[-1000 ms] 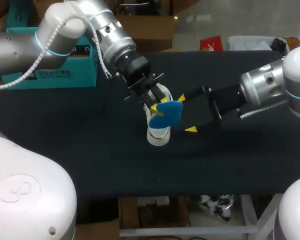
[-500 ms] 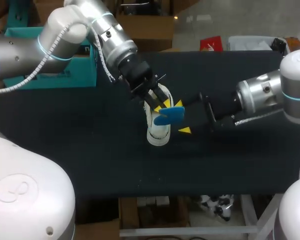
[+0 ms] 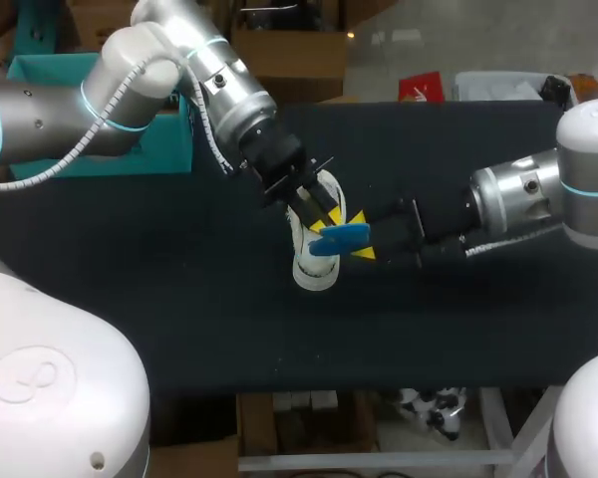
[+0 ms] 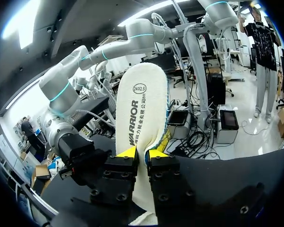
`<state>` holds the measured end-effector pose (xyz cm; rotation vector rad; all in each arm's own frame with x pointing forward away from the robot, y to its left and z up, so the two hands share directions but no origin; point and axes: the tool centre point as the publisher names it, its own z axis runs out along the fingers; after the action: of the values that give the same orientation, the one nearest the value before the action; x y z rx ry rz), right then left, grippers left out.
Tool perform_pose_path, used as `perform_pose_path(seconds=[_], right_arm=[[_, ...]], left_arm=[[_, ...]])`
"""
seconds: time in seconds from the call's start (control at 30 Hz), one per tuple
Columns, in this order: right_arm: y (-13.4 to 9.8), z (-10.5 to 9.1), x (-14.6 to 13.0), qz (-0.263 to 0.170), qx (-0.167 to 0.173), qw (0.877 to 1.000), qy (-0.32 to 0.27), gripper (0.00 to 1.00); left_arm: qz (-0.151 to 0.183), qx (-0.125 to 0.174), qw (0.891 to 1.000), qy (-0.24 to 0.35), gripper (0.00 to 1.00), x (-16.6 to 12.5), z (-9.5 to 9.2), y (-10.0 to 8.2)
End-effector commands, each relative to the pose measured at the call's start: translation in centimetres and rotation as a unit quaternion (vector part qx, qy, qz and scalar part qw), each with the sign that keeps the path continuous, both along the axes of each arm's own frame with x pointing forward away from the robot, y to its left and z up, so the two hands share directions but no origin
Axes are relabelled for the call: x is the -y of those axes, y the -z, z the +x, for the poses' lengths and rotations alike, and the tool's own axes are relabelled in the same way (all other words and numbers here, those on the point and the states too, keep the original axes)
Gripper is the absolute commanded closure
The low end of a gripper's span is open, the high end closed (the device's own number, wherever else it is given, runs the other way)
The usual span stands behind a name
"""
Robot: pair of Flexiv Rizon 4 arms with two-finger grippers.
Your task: Open the shoe tongue, take the insole out of the shoe, put the insole back into the shoe, and pack the shoe into the shoebox
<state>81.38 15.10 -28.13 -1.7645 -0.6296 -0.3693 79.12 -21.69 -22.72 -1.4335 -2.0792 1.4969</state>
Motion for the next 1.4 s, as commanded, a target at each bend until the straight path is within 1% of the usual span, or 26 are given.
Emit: perform_pose_path(seconds=[0.03, 0.2, 0.33, 0.37, 0.43, 0.47, 0.5, 0.57, 0.7, 0.73, 0.77, 0.8, 0.97, 1.1, 1.13, 1.2, 1.23, 1.37, 1.4], right_arm=[[0.3, 0.2, 0.2, 0.009, -0.001, 1.000, -0.004, 0.58], [0.5, 0.5, 0.3, 0.019, -0.004, 1.000, -0.005, 0.56], [0.5, 0.7, 0.3, 0.026, -0.003, 1.000, -0.005, 0.60], [0.5, 0.8, 0.3, 0.026, -0.002, 1.000, -0.005, 0.63], [0.5, 0.9, 0.3, 0.026, -0.002, 1.000, -0.005, 0.75], [0.6, 0.9, 0.3, 0.026, -0.002, 1.000, -0.006, 0.90], [0.6, 1.0, 0.3, 0.025, -0.001, 1.000, -0.006, 1.00], [0.6, 1.0, 0.3, 0.024, -0.001, 1.000, -0.007, 1.00], [0.6, 1.1, 0.3, 0.023, 0.006, 1.000, -0.007, 1.00], [0.6, 1.1, 0.3, 0.022, 0.007, 1.000, -0.008, 1.00], [0.6, 1.1, 0.3, 0.022, 0.008, 1.000, -0.009, 1.00], [0.7, 1.2, 0.4, 0.022, 0.009, 1.000, -0.009, 1.00], [0.9, 1.3, 0.9, 0.020, 0.009, 1.000, -0.006, 1.00], [1.1, 1.5, 0.8, 0.016, 0.008, 1.000, -0.012, 1.00], [1.1, 1.5, 0.8, 0.015, 0.008, 1.000, -0.013, 1.00], [1.2, 1.6, 0.7, 0.014, 0.008, 1.000, -0.017, 1.00], [1.2, 1.6, 0.6, 0.013, 0.007, 1.000, -0.020, 1.00], [1.3, 1.7, 0.2, 0.009, 0.003, 1.000, -0.027, 1.00], [1.3, 1.8, 0.0, 0.008, 0.003, 1.000, -0.030, 1.00]], left_arm=[[-0.008, -0.003, 1.000, 0.001, 1.00, 0.1, 0.4, 0.5], [-0.023, -0.002, 1.000, 0.003, 1.00, -0.2, 0.5, 0.5], [-0.026, -0.002, 1.000, 0.004, 1.00, -0.2, 0.5, 0.5], [-0.026, -0.002, 1.000, 0.005, 1.00, -0.2, 0.5, 0.6], [-0.028, -0.003, 1.000, 0.006, 1.00, -0.1, 0.6, 0.7], [-0.028, -0.004, 1.000, 0.007, 1.00, 0.0, 0.7, 0.7], [-0.028, -0.005, 1.000, 0.007, 1.00, 0.0, 0.7, 0.8], [-0.028, -0.007, 1.000, 0.007, 1.00, 0.0, 0.8, 0.9], [-0.019, -0.038, 0.999, 0.021, 1.00, -0.2, 1.3, 0.8], [-0.012, -0.049, 0.998, 0.025, 0.66, -0.3, 1.5, 0.8], [-0.012, -0.055, 0.998, 0.027, 0.14, -0.6, 1.7, 0.7], [-0.008, -0.063, 0.998, 0.030, 0.00, -0.8, 1.8, 0.6], [0.004, -0.085, 0.996, 0.027, 0.00, -2.6, 2.8, 0.1], [0.038, -0.112, 0.993, 0.025, 0.00, -4.4, 4.2, -0.1], [0.051, -0.123, 0.991, 0.024, 0.00, -4.8, 4.7, 0.0], [0.061, -0.133, 0.989, 0.013, 0.00, -5.5, 5.5, 0.3], [0.067, -0.143, 0.987, 0.016, 0.00, -5.9, 5.9, 0.5], [0.077, -0.156, 0.985, 0.011, 0.00, -7.5, 7.3, 0.6], [0.087, -0.156, 0.984, 0.010, 0.00, -7.9, 7.7, 0.7]])
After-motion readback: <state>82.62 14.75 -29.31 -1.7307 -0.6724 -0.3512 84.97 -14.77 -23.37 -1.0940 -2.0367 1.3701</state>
